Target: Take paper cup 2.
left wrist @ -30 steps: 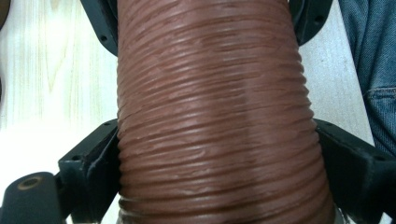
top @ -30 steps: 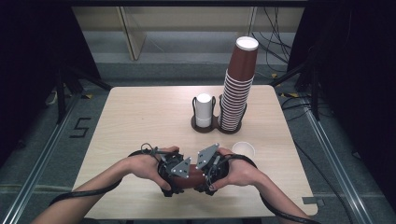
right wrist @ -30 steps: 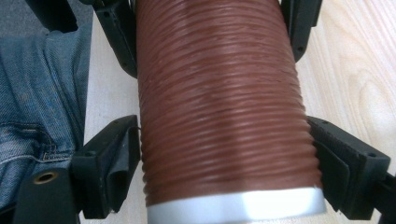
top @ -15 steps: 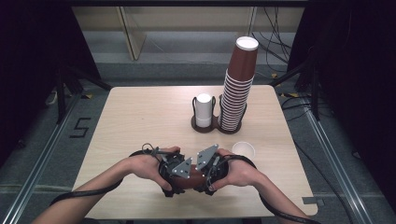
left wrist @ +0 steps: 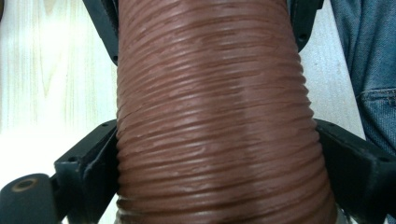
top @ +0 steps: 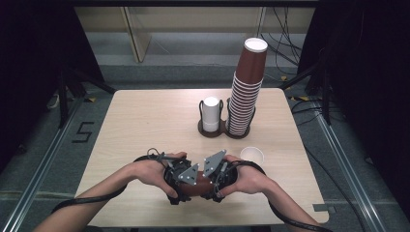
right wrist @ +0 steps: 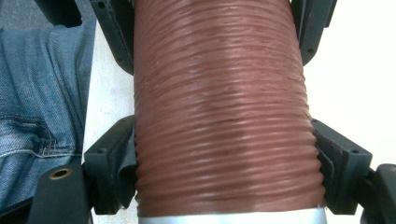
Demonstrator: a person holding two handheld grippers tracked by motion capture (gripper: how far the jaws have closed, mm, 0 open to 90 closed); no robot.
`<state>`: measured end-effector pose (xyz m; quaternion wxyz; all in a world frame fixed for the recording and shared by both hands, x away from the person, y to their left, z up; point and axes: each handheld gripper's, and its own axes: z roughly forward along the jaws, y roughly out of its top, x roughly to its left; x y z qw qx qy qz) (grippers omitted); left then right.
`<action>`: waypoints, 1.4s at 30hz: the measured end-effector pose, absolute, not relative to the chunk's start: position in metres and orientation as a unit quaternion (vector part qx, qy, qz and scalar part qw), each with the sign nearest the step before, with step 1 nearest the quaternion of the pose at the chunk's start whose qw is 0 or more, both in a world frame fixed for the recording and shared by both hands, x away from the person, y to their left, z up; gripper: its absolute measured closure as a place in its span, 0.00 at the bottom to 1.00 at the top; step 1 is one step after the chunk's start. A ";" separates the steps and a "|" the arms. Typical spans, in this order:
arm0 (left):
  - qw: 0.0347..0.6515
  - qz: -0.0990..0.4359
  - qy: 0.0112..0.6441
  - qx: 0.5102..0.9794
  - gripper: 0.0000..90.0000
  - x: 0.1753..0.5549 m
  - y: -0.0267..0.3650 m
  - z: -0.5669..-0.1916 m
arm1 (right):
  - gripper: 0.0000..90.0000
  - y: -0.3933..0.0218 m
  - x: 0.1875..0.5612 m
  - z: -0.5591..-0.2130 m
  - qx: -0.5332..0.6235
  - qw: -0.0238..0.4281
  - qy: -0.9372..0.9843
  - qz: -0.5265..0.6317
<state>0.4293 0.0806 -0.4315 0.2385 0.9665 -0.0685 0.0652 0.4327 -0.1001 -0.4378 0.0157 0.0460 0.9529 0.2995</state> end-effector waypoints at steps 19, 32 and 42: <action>0.249 0.074 -0.058 0.964 0.00 0.431 0.090 -0.432 | 0.24 -0.108 0.431 -0.436 0.048 0.022 0.948 0.315; 0.256 0.074 -0.048 0.963 0.00 0.433 0.095 -0.435 | 0.24 -0.115 0.430 -0.435 0.035 0.036 0.941 0.335; 0.265 0.078 -0.035 0.961 0.00 0.437 0.101 -0.435 | 0.25 -0.120 0.428 -0.433 0.061 0.035 0.938 0.340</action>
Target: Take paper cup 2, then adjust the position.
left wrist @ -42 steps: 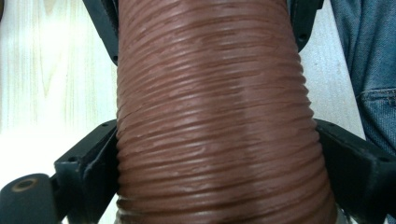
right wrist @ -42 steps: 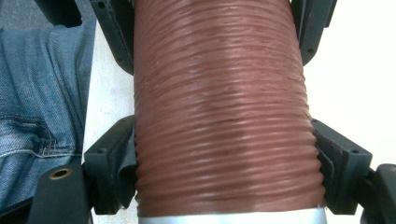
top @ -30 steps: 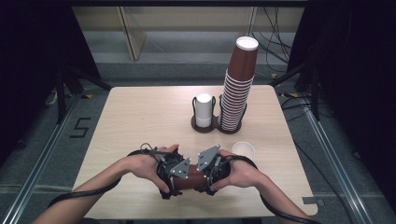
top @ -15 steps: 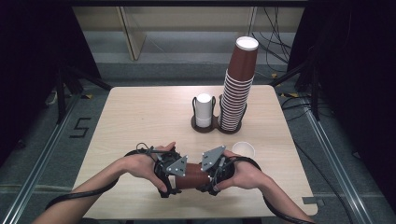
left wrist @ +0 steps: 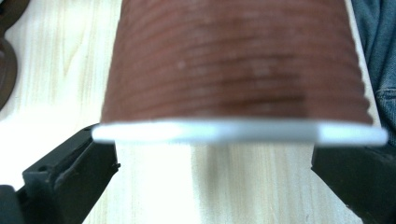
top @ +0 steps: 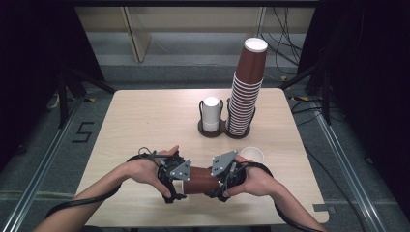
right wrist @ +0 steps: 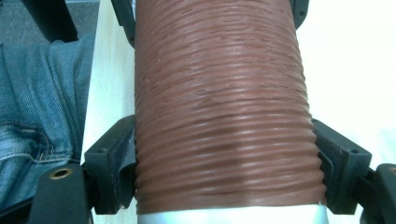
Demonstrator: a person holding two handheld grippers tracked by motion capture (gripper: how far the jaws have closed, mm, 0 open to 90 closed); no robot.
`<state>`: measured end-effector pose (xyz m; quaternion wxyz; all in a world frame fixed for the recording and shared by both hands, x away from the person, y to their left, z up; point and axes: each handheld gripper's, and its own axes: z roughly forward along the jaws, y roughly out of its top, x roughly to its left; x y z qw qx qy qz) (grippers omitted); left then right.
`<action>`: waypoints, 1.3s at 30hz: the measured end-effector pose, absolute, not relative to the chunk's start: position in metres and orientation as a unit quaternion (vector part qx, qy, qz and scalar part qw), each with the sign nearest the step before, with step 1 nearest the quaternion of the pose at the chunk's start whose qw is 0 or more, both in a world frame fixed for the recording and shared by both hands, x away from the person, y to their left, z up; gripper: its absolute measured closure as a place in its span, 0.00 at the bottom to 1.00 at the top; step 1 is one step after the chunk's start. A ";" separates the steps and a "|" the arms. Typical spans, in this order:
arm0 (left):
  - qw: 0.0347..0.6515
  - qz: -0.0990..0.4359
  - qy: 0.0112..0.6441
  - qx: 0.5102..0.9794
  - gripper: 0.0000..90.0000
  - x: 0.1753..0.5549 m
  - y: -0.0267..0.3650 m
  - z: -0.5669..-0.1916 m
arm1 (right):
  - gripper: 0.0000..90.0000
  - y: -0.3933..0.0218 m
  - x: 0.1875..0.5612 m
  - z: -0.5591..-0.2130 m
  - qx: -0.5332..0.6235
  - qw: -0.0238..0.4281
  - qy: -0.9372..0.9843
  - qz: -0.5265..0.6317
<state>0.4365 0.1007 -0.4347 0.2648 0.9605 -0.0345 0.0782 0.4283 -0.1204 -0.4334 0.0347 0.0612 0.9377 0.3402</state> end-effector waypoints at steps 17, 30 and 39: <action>0.283 0.087 -0.017 0.955 0.00 0.446 0.111 -0.431 | 0.25 -0.142 0.432 -0.430 0.104 0.047 0.919 0.378; 0.302 0.087 -0.005 0.949 0.00 0.445 0.115 -0.431 | 0.24 -0.144 0.434 -0.435 0.102 0.054 0.915 0.387; 0.311 0.090 -0.006 0.946 0.00 0.444 0.115 -0.429 | 0.24 -0.145 0.433 -0.440 0.103 0.067 0.906 0.406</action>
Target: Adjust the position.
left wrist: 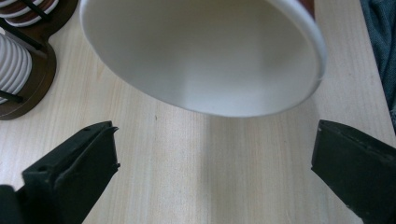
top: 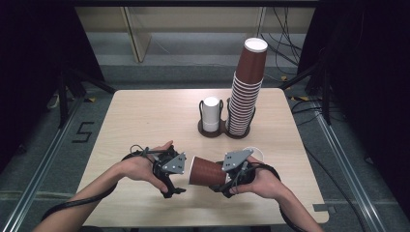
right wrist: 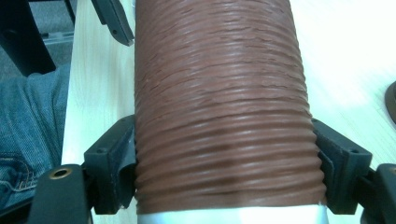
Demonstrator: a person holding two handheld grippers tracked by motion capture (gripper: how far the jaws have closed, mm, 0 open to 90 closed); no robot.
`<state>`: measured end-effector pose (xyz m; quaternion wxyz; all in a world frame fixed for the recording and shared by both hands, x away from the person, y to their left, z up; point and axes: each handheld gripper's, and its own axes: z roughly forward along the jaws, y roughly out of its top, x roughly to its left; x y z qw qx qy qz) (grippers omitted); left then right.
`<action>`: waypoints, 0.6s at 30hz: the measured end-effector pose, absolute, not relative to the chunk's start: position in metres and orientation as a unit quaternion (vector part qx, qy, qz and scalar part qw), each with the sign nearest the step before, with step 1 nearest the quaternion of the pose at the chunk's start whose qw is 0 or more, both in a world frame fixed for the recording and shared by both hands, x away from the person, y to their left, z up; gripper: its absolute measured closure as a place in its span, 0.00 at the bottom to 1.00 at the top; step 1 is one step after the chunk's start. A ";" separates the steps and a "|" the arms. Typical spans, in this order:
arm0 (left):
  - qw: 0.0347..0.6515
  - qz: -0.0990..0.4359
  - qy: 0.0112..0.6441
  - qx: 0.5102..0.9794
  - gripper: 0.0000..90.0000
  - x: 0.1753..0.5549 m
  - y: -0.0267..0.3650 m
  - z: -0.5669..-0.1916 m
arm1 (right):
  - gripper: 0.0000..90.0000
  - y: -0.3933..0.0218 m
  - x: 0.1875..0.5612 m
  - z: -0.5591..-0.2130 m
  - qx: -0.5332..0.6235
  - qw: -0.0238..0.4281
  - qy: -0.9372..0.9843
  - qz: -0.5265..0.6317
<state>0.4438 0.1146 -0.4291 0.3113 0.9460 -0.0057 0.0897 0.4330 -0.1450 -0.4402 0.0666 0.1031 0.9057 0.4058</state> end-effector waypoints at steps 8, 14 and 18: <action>0.329 0.093 -0.003 0.940 0.00 0.443 0.120 -0.427 | 0.24 -0.142 0.430 -0.445 0.111 0.063 0.898 0.422; 0.345 0.083 0.007 0.935 0.00 0.443 0.118 -0.428 | 0.24 -0.143 0.430 -0.449 0.102 0.076 0.893 0.431; 0.340 0.082 0.000 0.937 0.00 0.444 0.117 -0.426 | 0.24 -0.143 0.429 -0.451 0.106 0.074 0.890 0.437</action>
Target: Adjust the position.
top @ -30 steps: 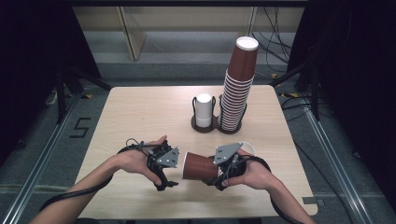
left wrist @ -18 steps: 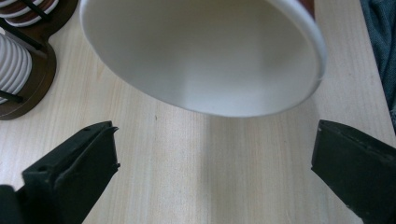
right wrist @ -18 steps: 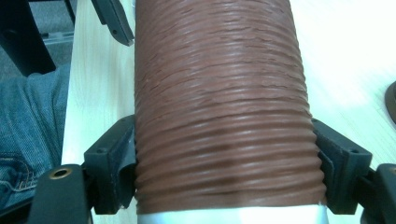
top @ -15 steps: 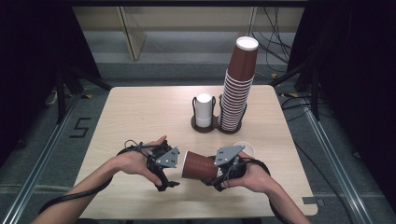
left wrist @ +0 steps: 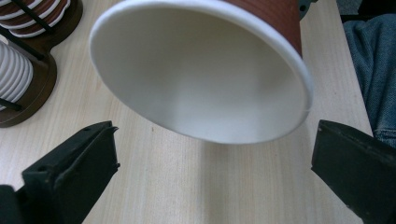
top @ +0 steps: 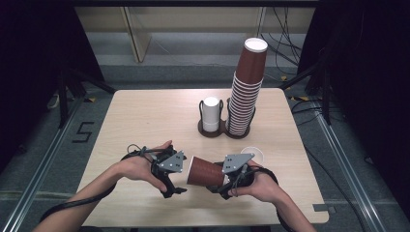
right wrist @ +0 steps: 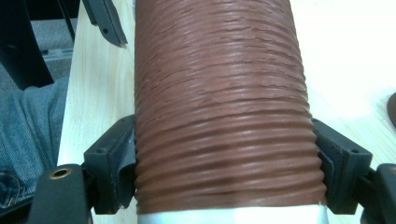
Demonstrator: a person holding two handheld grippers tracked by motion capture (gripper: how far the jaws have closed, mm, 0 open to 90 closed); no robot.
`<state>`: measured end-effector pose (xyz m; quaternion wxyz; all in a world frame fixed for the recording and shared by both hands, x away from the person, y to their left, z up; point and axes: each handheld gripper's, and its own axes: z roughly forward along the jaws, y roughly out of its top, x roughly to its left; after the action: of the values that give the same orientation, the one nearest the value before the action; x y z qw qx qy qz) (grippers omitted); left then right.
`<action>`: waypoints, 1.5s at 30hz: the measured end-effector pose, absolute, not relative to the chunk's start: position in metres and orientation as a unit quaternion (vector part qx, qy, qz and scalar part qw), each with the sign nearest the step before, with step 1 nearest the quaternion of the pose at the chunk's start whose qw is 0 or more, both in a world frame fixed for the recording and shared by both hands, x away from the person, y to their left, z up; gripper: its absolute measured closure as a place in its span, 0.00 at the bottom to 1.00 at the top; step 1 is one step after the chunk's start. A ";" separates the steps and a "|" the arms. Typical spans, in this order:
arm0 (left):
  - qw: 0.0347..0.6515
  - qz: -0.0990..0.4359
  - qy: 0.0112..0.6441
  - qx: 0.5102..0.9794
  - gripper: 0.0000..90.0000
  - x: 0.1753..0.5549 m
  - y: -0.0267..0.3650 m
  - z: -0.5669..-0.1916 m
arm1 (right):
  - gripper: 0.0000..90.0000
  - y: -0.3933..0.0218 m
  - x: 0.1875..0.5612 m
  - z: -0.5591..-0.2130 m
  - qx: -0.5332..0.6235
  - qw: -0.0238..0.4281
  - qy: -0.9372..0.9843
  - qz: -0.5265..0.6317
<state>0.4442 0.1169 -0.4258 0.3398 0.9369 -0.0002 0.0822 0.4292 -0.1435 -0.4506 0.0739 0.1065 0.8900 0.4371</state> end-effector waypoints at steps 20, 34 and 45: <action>0.359 0.071 0.007 0.931 0.00 0.447 0.113 -0.425 | 0.24 -0.140 0.429 -0.453 0.098 0.086 0.884 0.448; 0.362 0.067 0.007 0.930 0.00 0.451 0.105 -0.425 | 0.24 -0.142 0.429 -0.453 0.099 0.089 0.884 0.448; 0.359 0.067 0.010 0.931 0.00 0.450 0.106 -0.426 | 0.24 -0.140 0.427 -0.454 0.101 0.077 0.886 0.447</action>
<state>0.4503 0.1057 -0.4259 0.3590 0.9309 0.0101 0.0671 0.4272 -0.1401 -0.4539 0.0772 0.1013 0.8855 0.4468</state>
